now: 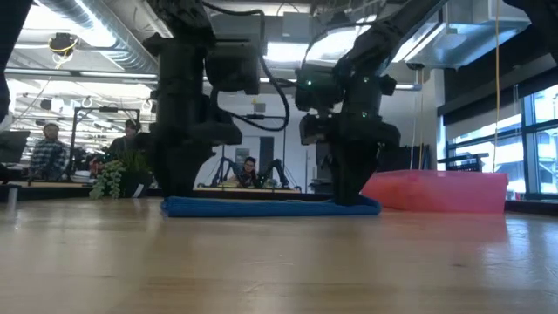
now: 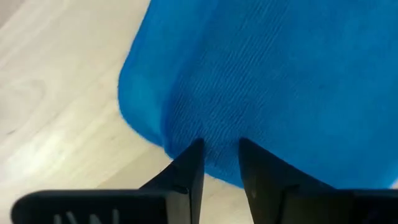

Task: Roll microfiber towels into tight, uniform cylinder then place into a basket
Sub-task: Fold the blue microfiber towel

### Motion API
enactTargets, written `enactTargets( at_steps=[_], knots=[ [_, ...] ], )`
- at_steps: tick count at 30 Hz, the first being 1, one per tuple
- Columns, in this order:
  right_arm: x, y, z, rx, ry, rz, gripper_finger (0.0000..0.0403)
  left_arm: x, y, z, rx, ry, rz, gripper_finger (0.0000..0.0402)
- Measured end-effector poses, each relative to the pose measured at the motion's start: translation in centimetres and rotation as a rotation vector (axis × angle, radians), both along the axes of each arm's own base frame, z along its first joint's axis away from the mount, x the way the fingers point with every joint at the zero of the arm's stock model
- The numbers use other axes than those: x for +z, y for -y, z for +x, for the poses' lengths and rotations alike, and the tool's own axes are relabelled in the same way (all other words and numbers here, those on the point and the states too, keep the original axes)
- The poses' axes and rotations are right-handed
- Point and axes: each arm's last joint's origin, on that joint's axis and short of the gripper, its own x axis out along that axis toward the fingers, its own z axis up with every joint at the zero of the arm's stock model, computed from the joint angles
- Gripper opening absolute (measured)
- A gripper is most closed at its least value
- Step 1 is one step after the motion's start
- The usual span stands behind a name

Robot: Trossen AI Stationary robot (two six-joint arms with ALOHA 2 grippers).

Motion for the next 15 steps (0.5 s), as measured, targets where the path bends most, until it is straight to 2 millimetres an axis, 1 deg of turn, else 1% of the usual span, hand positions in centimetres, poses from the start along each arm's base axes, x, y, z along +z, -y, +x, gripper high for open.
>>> enactTargets(
  at_steps=[2, 7, 12, 15],
  knots=[
    [-0.2, 0.1, 0.1, -0.007, -0.012, -0.041, 0.0164, -0.2, 0.1, 0.1, -0.004, -0.003, -0.016, 0.0088],
    [-0.2, 0.9, 0.2, -0.024, 0.014, -0.065, 0.0164, -0.2, 1.0, 0.3, -0.032, 0.02, -0.026, 0.0085],
    [-0.2, 2.3, 0.6, -0.064, 0.083, -0.096, 0.0164, -0.5, 2.4, 0.8, -0.076, 0.077, -0.025, 0.0085],
    [-0.1, 3.2, 0.7, -0.087, 0.111, -0.106, 0.0164, -0.5, 2.9, 0.9, -0.089, 0.1, -0.017, 0.0085]
  ],
)
